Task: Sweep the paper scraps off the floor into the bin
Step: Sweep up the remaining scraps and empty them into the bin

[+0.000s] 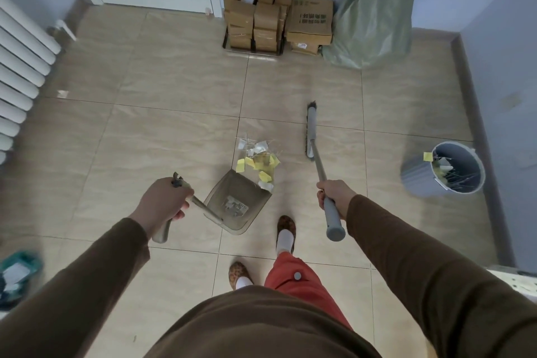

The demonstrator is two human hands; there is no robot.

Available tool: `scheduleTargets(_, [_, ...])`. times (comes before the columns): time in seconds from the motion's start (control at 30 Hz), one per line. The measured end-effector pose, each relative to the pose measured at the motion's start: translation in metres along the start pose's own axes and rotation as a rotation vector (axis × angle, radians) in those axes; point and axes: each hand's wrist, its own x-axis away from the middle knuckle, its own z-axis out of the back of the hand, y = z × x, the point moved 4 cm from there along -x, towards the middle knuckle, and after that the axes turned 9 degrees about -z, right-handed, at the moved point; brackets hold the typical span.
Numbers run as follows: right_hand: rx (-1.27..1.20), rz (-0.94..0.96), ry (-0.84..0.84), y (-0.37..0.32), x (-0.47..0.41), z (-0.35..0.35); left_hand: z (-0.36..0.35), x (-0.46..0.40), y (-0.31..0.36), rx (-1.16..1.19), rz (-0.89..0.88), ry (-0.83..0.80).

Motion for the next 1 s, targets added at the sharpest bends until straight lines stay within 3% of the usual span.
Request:
scheduleTargets(0.4, [0.49, 0.061, -0.005, -0.112, -0.051, -0.057, -0.011, -0.021, 0.012, -0.002, 0.087, 0.035])
scheduleTargets(0.6, [0.927, 0.174, 0.03, -0.094, -0.063, -0.073, -0.01, -0.032, 0.027, -0.028, 0.061, 0.015])
scheduleTargets(0.87, [1.504, 0.262, 0.217, -0.048, -0.021, 0.049, 0.004, -0.039, 0.035, -0.1, 0.021, -0.039])
scheduleTargets(1.0, [1.558, 0.329, 0.364, -0.041, 0.005, 0.114, 0.009, -0.037, 0.028, -0.105, 0.021, -0.063])
